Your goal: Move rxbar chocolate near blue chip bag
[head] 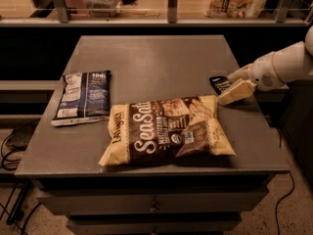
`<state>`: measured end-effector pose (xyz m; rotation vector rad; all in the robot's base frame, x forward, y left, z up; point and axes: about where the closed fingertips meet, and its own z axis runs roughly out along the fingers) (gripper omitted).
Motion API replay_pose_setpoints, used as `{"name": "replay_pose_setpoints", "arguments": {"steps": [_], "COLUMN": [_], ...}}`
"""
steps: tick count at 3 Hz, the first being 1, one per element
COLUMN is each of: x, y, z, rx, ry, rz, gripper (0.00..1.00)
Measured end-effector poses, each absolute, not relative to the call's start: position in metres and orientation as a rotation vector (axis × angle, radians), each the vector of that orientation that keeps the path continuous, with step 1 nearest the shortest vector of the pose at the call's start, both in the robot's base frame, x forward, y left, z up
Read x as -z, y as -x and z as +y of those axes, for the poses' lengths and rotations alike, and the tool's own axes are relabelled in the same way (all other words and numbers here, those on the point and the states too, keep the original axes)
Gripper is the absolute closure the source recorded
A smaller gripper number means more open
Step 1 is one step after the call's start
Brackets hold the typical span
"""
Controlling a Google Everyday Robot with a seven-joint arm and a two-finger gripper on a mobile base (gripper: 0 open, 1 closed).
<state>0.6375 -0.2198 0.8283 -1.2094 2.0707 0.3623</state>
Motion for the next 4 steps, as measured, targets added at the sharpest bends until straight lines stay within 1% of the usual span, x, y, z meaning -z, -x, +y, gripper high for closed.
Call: {"name": "replay_pose_setpoints", "arguments": {"steps": [1,2,4], "x": [-0.831,-0.831,-0.951], "y": [-0.638,-0.638,-0.64], "z": [-0.22,-0.22,-0.168], "rx": [-0.362,-0.362,-0.198], "ry": [1.21,1.21,1.385], "rz": [2.07,2.07,1.868], "gripper": [0.96,1.0,1.0]}}
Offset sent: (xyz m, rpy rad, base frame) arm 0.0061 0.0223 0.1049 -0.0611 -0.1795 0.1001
